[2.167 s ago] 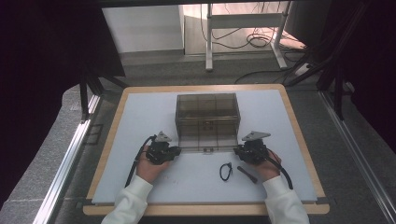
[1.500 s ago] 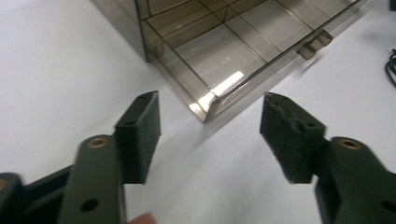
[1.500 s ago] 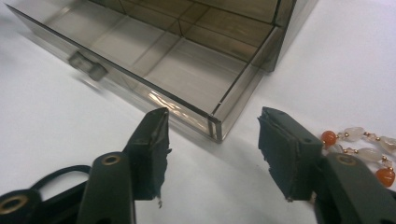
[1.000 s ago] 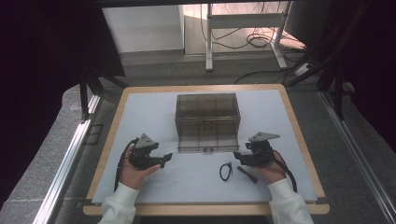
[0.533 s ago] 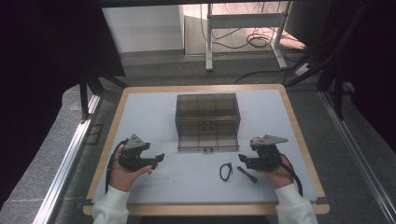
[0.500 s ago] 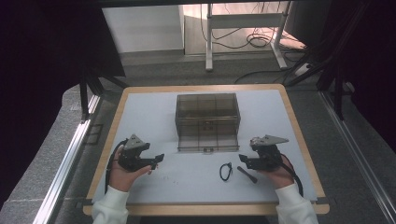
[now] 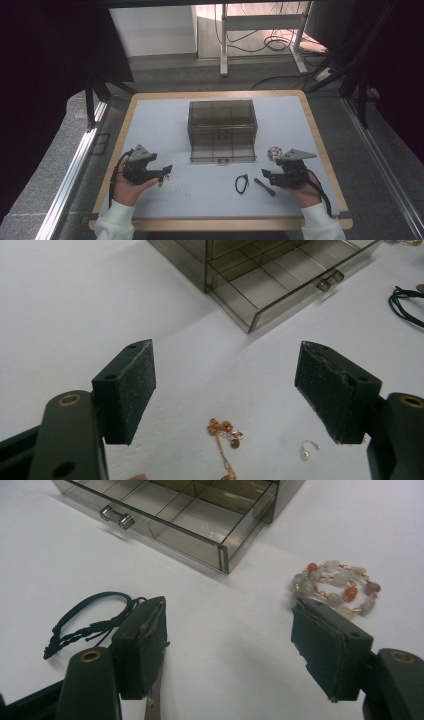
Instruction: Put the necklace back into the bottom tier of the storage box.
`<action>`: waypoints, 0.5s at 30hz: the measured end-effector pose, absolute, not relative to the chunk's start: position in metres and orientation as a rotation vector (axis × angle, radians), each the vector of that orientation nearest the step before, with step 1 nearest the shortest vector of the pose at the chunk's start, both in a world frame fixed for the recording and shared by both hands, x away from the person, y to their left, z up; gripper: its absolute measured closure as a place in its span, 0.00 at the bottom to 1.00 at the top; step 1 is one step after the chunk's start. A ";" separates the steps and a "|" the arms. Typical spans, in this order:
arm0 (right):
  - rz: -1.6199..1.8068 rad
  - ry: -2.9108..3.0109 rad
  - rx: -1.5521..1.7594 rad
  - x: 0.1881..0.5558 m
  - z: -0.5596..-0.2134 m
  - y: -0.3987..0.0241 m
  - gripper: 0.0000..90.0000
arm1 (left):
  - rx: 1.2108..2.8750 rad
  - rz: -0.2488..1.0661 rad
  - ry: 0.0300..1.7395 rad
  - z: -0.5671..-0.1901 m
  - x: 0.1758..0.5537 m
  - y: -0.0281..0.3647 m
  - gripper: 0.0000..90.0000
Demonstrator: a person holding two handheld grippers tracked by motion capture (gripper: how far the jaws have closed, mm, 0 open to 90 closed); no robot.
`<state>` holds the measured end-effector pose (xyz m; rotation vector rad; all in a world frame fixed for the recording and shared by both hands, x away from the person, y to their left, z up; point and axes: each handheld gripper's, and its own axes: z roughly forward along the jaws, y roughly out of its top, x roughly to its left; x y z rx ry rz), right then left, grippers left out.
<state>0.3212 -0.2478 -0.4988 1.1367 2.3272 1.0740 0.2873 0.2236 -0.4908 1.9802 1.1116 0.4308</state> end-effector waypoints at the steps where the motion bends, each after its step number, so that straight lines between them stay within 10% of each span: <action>1: 1.072 2.321 1.143 0.321 -0.499 -0.250 0.34 | 1.971 0.438 1.120 -0.490 0.286 0.227 0.28; 15: 1.056 2.316 1.154 0.322 -0.501 -0.252 0.34 | 1.996 0.421 1.145 -0.491 0.284 0.236 0.33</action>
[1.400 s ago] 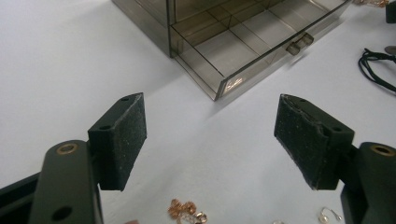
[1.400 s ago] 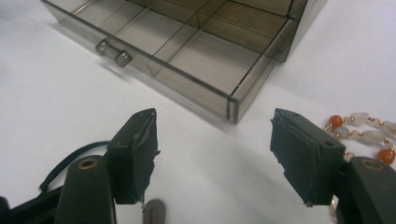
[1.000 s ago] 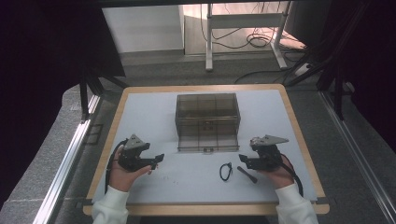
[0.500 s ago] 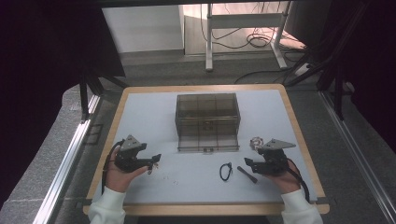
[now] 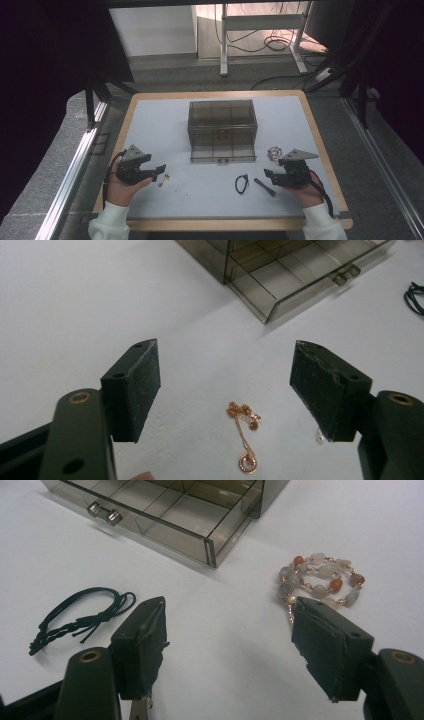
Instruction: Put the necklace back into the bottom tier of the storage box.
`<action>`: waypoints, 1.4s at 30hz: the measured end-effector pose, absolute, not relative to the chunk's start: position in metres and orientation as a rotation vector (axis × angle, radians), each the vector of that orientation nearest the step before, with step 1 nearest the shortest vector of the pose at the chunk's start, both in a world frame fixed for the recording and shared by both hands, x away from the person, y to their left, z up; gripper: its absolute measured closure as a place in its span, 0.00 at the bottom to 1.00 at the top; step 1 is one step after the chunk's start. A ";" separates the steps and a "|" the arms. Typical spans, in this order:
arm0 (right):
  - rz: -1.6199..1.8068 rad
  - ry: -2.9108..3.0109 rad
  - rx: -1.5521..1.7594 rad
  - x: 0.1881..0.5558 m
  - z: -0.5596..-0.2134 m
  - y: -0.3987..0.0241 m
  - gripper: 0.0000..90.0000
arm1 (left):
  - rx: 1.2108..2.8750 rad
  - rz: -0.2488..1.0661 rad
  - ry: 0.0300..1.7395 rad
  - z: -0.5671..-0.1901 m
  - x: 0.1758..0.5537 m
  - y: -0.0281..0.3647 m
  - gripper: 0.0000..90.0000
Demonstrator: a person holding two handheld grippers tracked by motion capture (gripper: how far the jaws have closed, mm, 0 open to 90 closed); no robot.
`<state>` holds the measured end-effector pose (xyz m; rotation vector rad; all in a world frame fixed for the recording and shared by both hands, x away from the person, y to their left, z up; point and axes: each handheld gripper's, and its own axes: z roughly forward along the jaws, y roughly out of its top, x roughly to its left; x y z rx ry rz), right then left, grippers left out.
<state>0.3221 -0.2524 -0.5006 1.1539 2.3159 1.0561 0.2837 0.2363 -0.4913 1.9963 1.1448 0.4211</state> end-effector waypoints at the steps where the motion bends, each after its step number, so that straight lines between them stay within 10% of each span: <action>1: 1.053 2.316 1.153 0.322 -0.501 -0.252 0.34 | 2.006 0.415 1.144 -0.492 0.283 0.236 0.33; 42: 1.021 2.300 1.163 0.323 -0.502 -0.253 0.33 | 2.339 0.197 1.112 -0.523 0.284 0.229 0.62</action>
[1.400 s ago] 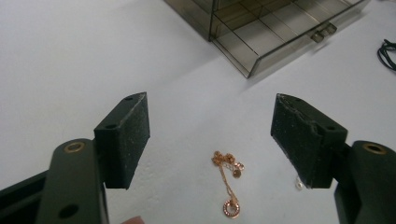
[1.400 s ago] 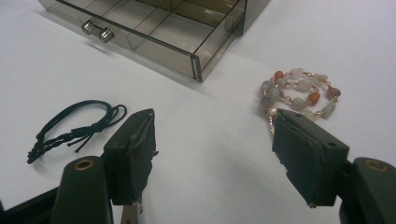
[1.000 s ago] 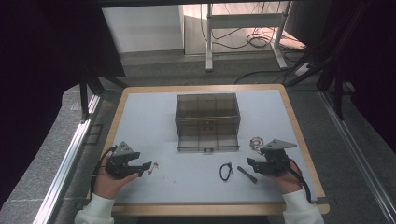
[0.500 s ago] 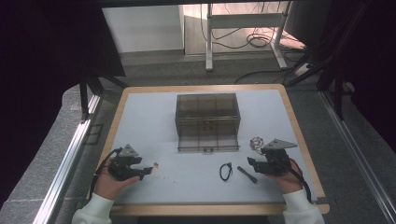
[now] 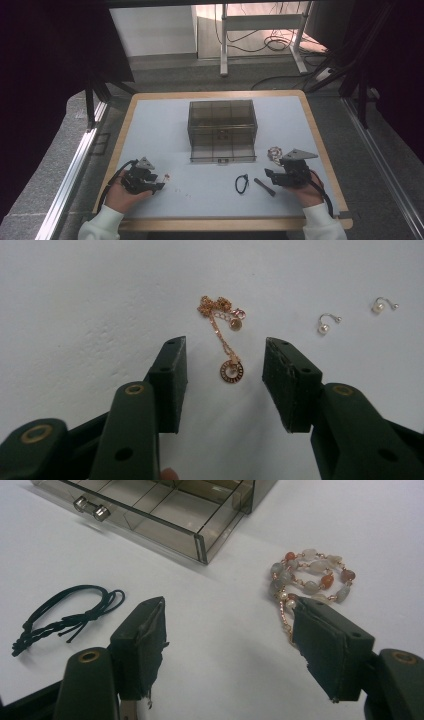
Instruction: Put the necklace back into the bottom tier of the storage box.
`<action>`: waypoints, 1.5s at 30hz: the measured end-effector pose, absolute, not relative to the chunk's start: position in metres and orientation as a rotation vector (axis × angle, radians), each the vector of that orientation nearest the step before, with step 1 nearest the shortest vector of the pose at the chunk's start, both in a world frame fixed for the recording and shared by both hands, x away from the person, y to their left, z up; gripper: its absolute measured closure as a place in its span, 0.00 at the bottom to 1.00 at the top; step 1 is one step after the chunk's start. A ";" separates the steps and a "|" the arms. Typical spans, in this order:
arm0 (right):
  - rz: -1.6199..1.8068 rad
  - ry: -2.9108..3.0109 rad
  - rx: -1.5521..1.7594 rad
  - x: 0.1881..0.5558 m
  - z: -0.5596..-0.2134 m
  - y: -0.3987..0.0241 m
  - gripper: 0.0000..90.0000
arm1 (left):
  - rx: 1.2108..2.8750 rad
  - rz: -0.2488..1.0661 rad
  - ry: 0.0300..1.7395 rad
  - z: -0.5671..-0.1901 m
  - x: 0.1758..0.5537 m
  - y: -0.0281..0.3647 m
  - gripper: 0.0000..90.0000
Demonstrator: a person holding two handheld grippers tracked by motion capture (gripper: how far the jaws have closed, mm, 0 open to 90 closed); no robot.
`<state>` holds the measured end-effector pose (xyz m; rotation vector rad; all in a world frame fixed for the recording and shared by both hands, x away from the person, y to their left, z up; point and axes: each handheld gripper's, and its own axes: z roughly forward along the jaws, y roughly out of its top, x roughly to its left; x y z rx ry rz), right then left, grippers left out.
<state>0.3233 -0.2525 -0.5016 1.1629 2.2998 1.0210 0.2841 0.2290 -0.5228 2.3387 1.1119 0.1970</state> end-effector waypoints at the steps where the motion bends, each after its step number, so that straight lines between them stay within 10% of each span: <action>1: 1.022 2.298 1.167 0.323 -0.501 -0.253 0.33 | 2.348 0.201 1.114 -0.523 0.285 0.228 0.62; 28: 1.010 2.279 1.189 0.326 -0.503 -0.257 0.33 | 2.401 0.194 1.084 -0.518 0.292 0.223 0.96; 45: 1.002 2.278 1.194 0.327 -0.505 -0.258 0.33 | 2.419 0.149 1.061 -0.520 0.296 0.222 0.84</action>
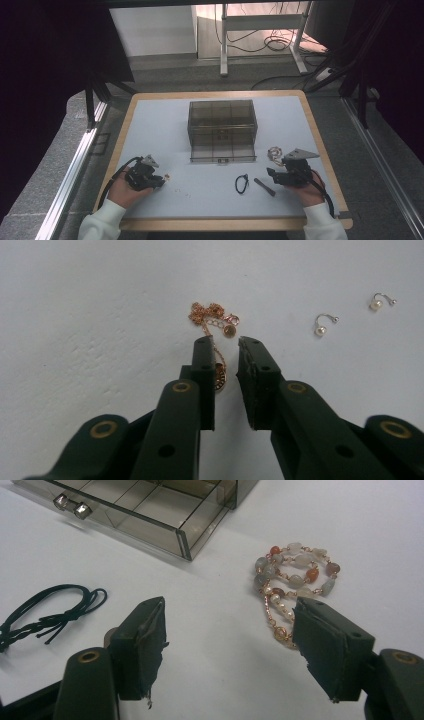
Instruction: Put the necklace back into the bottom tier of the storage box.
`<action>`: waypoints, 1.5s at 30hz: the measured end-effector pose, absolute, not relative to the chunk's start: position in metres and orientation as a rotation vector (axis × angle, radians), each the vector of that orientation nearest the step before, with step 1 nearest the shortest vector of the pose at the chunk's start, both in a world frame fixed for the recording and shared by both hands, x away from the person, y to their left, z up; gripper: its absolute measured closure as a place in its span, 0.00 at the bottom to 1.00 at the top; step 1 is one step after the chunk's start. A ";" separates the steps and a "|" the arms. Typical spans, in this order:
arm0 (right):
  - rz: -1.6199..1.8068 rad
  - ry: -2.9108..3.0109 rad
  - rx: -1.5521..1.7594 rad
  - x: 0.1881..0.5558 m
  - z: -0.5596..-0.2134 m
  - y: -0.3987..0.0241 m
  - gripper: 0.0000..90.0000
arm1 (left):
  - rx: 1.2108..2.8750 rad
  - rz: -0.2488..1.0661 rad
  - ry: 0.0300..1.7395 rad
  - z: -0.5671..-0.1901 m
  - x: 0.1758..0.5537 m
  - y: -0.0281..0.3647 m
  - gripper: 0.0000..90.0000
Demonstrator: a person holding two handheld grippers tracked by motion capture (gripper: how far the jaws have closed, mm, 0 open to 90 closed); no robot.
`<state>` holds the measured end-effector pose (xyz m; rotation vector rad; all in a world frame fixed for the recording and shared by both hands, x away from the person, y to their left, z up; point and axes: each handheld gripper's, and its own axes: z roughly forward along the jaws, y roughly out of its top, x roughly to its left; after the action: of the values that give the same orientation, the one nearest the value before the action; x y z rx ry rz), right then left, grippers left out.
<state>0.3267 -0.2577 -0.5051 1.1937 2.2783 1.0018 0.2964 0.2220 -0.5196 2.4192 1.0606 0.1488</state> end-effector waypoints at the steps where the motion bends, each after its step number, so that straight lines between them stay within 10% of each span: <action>1: 1.002 2.279 1.193 0.327 -0.505 -0.258 0.33 | 2.419 0.149 1.061 -0.520 0.296 0.222 0.84; 29: 0.990 2.284 1.210 0.329 -0.509 -0.259 0.33 | 2.392 0.164 1.106 -0.519 0.308 0.239 0.75; 45: 0.989 2.273 1.217 0.329 -0.508 -0.260 0.33 | 2.470 0.261 1.058 -0.521 0.302 0.231 0.94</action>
<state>0.3293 -0.2603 -0.5084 1.2166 2.2734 0.9889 0.3021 0.2309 -0.5208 2.4699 1.0585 0.2612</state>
